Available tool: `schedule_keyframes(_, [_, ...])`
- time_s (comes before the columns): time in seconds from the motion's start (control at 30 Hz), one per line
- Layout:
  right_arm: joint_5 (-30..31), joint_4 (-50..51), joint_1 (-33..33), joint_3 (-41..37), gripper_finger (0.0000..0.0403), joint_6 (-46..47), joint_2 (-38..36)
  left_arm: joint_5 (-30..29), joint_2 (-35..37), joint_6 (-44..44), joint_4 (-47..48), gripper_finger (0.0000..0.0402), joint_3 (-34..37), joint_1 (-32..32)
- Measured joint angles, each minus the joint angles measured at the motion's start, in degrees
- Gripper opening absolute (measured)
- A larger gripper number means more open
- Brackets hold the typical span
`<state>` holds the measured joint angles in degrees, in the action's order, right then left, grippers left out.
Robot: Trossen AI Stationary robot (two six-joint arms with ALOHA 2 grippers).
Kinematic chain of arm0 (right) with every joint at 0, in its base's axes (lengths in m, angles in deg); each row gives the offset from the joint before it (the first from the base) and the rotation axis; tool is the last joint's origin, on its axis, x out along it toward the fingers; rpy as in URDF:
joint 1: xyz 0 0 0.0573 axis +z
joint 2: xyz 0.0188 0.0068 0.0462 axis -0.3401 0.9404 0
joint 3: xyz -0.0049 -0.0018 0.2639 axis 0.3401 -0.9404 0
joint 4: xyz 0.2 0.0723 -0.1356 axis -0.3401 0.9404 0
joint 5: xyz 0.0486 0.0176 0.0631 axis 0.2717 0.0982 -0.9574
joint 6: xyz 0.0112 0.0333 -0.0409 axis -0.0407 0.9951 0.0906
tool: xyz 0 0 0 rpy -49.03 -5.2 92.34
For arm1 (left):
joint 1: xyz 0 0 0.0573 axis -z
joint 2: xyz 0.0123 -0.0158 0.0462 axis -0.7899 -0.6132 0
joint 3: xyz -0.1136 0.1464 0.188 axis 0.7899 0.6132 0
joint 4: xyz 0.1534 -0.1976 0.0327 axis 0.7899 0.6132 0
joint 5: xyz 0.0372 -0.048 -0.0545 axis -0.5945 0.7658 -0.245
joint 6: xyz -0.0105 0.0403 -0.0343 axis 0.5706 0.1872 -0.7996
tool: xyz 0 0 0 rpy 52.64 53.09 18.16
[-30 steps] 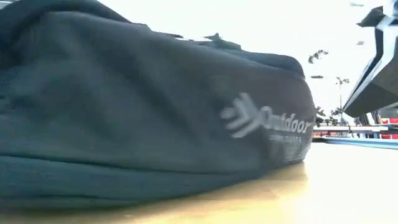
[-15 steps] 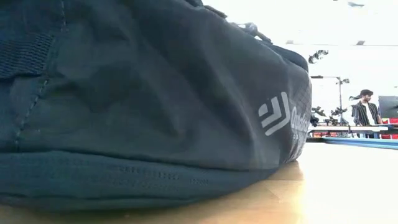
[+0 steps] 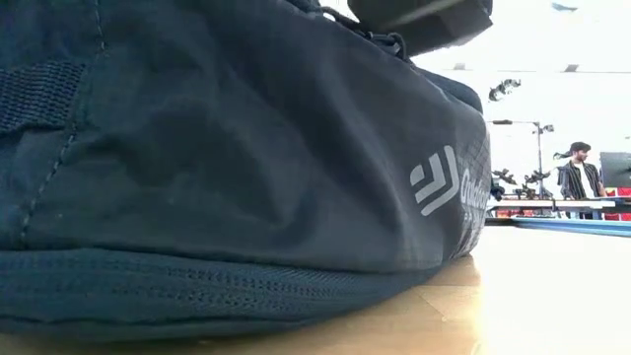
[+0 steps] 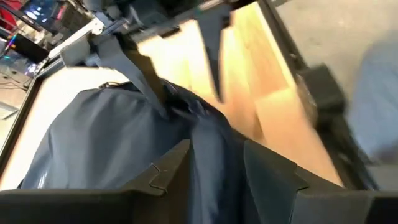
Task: Unpack backpack
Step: Close the bag pack
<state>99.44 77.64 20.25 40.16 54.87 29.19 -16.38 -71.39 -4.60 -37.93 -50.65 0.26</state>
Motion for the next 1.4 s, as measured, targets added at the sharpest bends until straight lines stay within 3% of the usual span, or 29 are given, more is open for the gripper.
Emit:
schedule_keyframes(0.13, [-1.0,0.3,-0.1,0.0,0.0196,1.2,1.0,0.3,-3.0,0.9,-4.2,0.0129,0.0,-3.6])
schedule_keyframes(0.4, [1.3,1.1,2.0,1.1,0.0016,-0.8,1.1,9.7,-6.1,-6.3,-4.7,0.0118,0.0,-8.1])
schedule_keyframes(0.6, [1.8,5.1,2.4,2.0,0.0002,0.7,1.1,10.4,-6.2,-5.9,-4.3,0.0089,0.0,-7.3])
schedule_keyframes(0.77, [5.7,7.5,3.3,2.0,0.0,2.7,1.1,10.8,-6.2,-2.4,-4.3,0.0077,0.0,-5.5])
schedule_keyframes(1.0, [3.0,7.1,3.1,2.0,0.0011,4.9,1.1,10.0,-6.2,-2.0,-4.5,0.0076,0.0,-5.0])
schedule_keyframes(1.27, [5.5,0.2,2.9,2.0,0.0132,-2.1,2.1,9.8,-6.2,-2.0,-4.6,0.0076,0.0,-5.2])
schedule_keyframes(1.4, [6.5,-0.3,1.7,2.0,0.0189,0.2,3.5,9.8,-6.2,-2.2,-4.7,0.0076,0.0,-5.3])
